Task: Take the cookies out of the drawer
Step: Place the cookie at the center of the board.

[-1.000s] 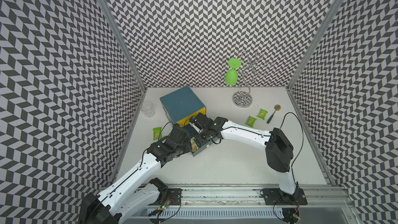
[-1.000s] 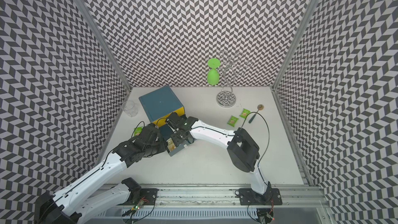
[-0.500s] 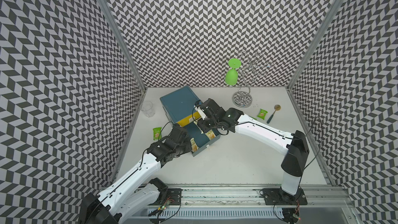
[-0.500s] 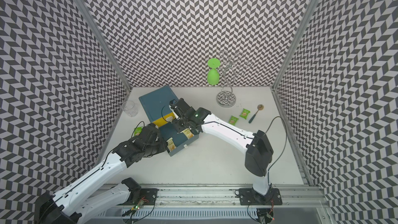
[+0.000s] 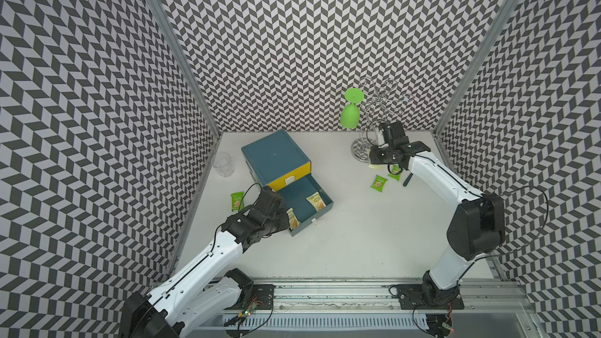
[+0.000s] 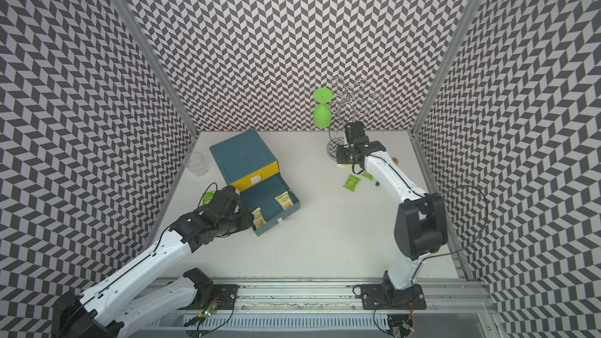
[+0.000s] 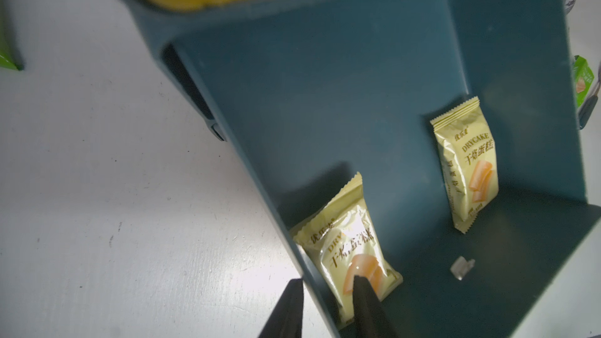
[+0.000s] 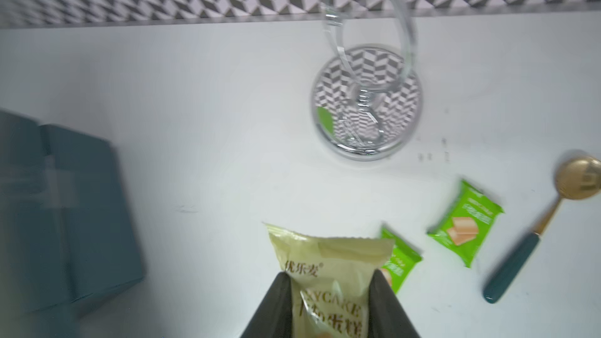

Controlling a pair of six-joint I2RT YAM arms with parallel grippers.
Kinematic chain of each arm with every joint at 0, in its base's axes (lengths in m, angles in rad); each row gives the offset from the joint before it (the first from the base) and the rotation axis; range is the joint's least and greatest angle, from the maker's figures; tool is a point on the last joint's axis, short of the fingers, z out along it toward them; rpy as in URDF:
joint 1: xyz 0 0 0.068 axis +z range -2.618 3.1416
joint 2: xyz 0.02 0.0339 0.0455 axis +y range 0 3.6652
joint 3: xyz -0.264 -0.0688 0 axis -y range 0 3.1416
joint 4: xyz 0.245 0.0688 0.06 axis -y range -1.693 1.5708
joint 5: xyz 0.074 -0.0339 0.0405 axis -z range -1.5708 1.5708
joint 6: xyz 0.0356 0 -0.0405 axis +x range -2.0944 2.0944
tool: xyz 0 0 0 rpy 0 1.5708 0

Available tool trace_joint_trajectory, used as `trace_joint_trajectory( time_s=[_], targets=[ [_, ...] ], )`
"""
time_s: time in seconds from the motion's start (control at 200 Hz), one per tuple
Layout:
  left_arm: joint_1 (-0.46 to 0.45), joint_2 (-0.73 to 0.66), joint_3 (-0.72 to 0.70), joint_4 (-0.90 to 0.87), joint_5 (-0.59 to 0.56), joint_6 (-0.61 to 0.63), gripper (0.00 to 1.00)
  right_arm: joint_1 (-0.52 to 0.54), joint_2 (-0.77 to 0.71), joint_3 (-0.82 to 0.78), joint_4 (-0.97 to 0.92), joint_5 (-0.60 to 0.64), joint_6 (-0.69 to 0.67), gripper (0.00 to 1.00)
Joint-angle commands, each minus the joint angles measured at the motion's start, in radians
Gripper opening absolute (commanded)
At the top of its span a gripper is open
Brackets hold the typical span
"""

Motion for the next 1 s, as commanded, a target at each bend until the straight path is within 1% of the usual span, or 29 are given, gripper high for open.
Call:
trace_joint_trajectory(
  time_s=[0.0,0.05,0.125,0.305,0.386,0.431,0.476,0.556,0.646,0.711,0.766,0.891,0.946,0.996],
  targets=[
    [0.011,-0.001,0.014,0.026,0.023,0.026,0.3,-0.1,0.036,-0.079,0.1,-0.017,0.02,0.35],
    [0.013,0.001,0.014,0.028,0.029,0.03,0.3,-0.146,0.046,-0.124,0.128,-0.024,0.024,0.35],
    [0.016,0.007,0.015,0.031,0.037,0.037,0.3,-0.181,0.053,-0.188,0.17,-0.026,0.03,0.35],
    [0.022,0.013,0.017,0.037,0.049,0.05,0.3,-0.187,0.076,-0.317,0.225,-0.052,0.026,0.35],
    [0.024,0.016,0.016,0.04,0.052,0.052,0.3,-0.19,0.085,-0.357,0.246,-0.035,0.03,0.37],
    [0.025,0.018,0.014,0.043,0.054,0.053,0.3,-0.192,0.081,-0.362,0.251,-0.043,0.03,0.41],
    [0.025,0.021,0.016,0.041,0.054,0.055,0.3,-0.193,0.062,-0.36,0.254,-0.034,0.04,0.49],
    [0.026,0.021,0.016,0.041,0.054,0.055,0.3,-0.192,0.008,-0.341,0.253,-0.04,0.045,0.6],
    [0.027,0.017,0.015,0.04,0.052,0.053,0.3,-0.169,-0.074,-0.31,0.237,-0.088,0.029,0.67],
    [0.027,0.014,0.015,0.041,0.052,0.052,0.3,-0.118,-0.135,-0.283,0.213,-0.124,-0.003,0.69],
    [0.028,0.012,0.013,0.042,0.051,0.05,0.3,-0.042,-0.177,-0.257,0.184,-0.146,-0.031,0.69],
    [0.028,0.015,0.012,0.042,0.05,0.049,0.3,0.188,-0.204,-0.161,0.077,-0.163,-0.068,0.69],
    [0.028,0.013,0.012,0.042,0.048,0.047,0.3,0.302,-0.206,-0.135,0.05,-0.124,-0.061,0.69],
    [0.03,0.013,0.012,0.043,0.047,0.047,0.3,0.391,-0.208,-0.126,0.047,-0.124,-0.056,0.7]
  ],
)
